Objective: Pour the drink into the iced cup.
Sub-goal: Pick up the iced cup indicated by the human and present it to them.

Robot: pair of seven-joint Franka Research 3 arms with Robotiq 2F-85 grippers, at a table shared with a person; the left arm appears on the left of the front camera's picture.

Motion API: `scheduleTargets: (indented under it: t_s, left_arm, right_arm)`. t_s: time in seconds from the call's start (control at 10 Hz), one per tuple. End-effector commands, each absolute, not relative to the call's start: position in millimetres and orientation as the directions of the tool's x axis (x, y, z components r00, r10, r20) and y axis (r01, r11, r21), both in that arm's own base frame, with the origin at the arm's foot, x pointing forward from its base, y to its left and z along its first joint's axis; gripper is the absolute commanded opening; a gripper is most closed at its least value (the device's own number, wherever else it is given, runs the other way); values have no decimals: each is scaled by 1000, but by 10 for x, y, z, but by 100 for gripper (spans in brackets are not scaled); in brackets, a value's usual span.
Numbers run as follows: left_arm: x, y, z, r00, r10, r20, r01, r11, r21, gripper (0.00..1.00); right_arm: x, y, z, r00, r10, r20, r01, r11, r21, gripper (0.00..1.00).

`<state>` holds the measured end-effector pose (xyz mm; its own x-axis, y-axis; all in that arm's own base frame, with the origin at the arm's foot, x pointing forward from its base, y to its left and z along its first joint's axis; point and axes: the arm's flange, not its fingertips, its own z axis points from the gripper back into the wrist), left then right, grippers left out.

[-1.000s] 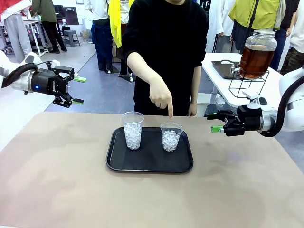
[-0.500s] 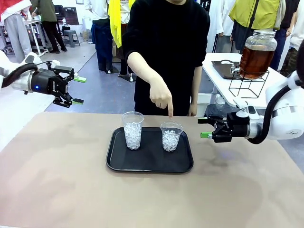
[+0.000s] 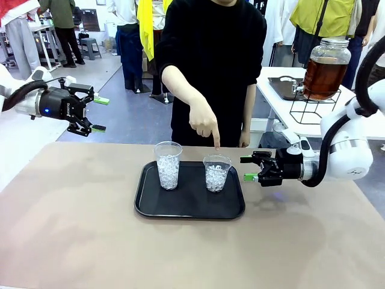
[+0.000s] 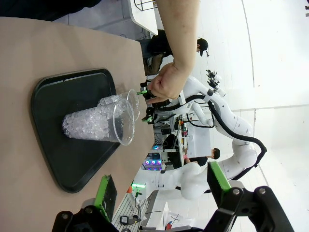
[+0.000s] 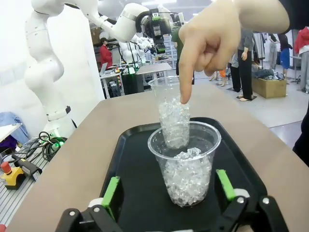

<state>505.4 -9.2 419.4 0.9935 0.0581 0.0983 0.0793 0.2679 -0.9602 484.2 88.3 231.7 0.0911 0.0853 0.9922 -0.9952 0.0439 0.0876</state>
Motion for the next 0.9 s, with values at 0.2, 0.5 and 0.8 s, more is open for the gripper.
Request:
scheduleTargets:
  t_s: [0.2,0.5,0.8]
  left_arm:
    - [5035,-89,4197,993,60,100,81,270,-959,100]
    - [5035,-89,4197,993,60,100,81,270,-959,100]
    - [5035,-89,4197,993,60,100,81,270,-959,100]
  right_arm:
    - [5032,1037,2119,72,88,993,-994,89,65,100]
    - [5135,1082,2060,82,77,994,-992,107,73,100]
    - [5154,1177,2025,89,74,993,-993,87,83,100]
